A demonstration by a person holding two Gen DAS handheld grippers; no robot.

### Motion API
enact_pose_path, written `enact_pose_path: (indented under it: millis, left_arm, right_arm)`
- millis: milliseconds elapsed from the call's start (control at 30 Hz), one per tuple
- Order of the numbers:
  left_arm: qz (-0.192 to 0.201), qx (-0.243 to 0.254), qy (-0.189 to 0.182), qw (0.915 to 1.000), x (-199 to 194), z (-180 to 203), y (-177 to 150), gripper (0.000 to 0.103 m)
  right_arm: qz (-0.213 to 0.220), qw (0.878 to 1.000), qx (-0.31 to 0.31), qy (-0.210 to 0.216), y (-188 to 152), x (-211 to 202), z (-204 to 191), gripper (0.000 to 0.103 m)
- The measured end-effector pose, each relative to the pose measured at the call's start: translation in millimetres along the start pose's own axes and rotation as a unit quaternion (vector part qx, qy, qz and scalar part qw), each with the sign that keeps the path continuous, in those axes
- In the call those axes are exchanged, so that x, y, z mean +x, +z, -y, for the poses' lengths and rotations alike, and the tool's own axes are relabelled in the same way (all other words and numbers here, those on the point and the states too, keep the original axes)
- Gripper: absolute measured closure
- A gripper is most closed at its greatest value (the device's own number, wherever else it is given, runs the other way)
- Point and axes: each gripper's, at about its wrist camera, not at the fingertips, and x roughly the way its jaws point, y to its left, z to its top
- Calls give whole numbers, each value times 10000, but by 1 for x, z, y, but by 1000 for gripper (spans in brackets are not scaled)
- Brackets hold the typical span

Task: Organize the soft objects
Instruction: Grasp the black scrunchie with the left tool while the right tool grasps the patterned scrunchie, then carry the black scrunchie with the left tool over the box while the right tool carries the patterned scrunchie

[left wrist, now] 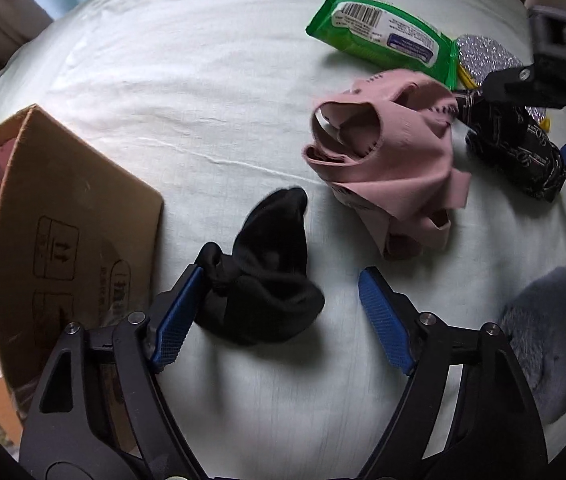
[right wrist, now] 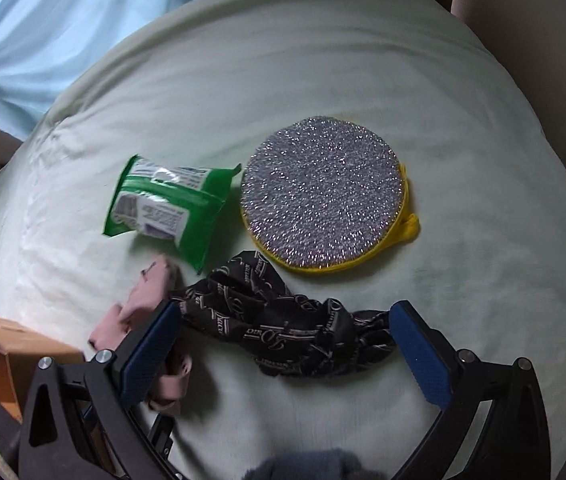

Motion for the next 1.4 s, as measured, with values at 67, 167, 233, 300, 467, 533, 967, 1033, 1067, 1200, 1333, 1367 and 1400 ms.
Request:
enact_pose_path:
  millis: [67, 167, 233, 300, 467, 533, 967, 1033, 1067, 1200, 1333, 1367, 1400]
  left_arm:
    - [13, -23, -57, 10000, 2, -2, 2, 26]
    - [11, -118, -203, 9997, 5, -4, 4, 32]
    - [15, -164, -296, 9994, 5, -8, 5, 38]
    - [6, -216, -360, 9991, 4, -11, 7, 44]
    - [-37, -383, -422, 9984, 2, -26, 12, 76]
    - [-46, -409, -453, 9981, 2, -32, 14, 79]
    - [346, -420, -547, 9970, -49, -42, 17, 85]
    - [439, -416, -566, 9966, -66, -42, 13, 85]
    - [495, -421, -580, 9962, -75, -43, 12, 85]
    - [726, -427, -665, 9942, -115, -41, 10, 85]
    - [1025, -334, -733, 9915, -167, -47, 11, 85]
    - [1099, -329, -759, 9905, -183, -51, 12, 85]
    - [1147, -338, -803, 9896, -196, -56, 12, 85]
  right_arm:
    - [2, 9999, -43, -119, 3, 6, -3, 0]
    - [12, 9994, -152, -309, 5, 15, -7, 0]
    - [14, 9989, -240, -414, 5, 21, -10, 0]
    - [32, 9982, -320, -500, 4, 25, -13, 2]
    - [94, 9982, -324, -491, 2, 23, -10, 29]
    - [106, 9983, -352, -452, 0, 20, -10, 38]
    - [355, 9981, -494, -97, -18, -25, -26, 58]
    - [476, 9975, -520, -64, -23, -43, -27, 58]
    - [535, 9971, -533, -50, -26, -51, -24, 59]
    - [803, 9950, -587, 35, -32, -94, -18, 59]
    - [1121, 9910, -718, 114, -34, -146, -36, 59]
    - [1215, 9895, -773, 135, -37, -165, -40, 59]
    - [1269, 9885, -812, 145, -39, -175, -49, 59]
